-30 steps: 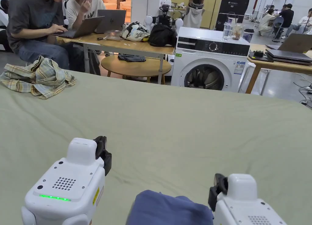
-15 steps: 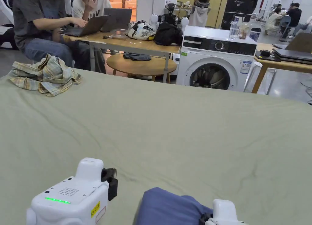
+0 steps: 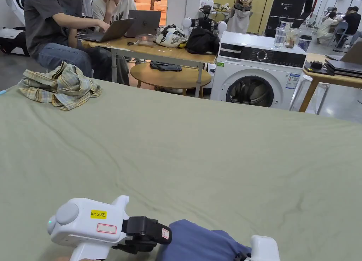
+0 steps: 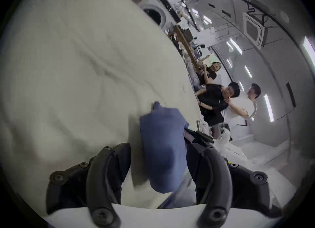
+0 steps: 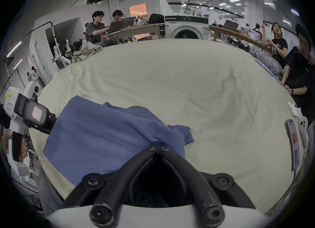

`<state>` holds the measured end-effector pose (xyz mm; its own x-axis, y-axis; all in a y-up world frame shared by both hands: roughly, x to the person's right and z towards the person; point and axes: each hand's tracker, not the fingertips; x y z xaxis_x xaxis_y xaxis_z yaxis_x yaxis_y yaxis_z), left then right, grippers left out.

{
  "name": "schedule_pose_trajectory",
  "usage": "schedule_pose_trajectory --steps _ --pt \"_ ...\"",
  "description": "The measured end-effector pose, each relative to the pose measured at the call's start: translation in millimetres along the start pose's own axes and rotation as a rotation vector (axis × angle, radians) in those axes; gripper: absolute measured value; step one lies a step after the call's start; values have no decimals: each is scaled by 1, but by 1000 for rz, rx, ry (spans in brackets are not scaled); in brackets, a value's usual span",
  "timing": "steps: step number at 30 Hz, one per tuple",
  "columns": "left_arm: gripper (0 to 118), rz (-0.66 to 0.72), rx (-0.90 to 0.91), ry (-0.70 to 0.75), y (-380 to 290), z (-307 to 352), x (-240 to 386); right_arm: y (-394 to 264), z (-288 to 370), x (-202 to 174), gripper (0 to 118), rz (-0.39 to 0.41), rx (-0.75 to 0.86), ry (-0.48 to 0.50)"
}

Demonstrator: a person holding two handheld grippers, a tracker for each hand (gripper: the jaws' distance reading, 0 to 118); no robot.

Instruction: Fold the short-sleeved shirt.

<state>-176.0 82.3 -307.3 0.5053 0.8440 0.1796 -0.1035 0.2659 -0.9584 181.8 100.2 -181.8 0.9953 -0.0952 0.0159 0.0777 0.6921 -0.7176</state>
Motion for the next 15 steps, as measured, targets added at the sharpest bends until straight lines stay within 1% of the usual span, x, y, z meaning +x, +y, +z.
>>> schedule_pose_trajectory --steps 3,5,7,11,12,13,14,15 --pt "68 22 -48 -54 1 -21 -12 -1 0 -2 0 9 4 -10" --pt "68 45 -39 -75 -9 -32 -3 -2 0 -3 0 14 7 -16" --pt "68 63 -63 -128 -8 -44 -3 -2 0 -3 0 15 8 -18" --pt "68 51 -57 -121 -16 -56 0 -1 -1 -2 0 12 5 -12" --pt "63 47 -54 -115 -17 -57 2 -1 -1 -2 0 10 5 -10" --pt "40 44 -45 -111 -8 -58 -8 -1 -1 -2 0 9 5 -10" --pt "31 34 -33 -89 -8 -58 -8 -1 -1 -2 0 7 5 -10" --pt "28 12 -17 -2 -8 -58 -10 -1 0 -2 0 4 8 -9"
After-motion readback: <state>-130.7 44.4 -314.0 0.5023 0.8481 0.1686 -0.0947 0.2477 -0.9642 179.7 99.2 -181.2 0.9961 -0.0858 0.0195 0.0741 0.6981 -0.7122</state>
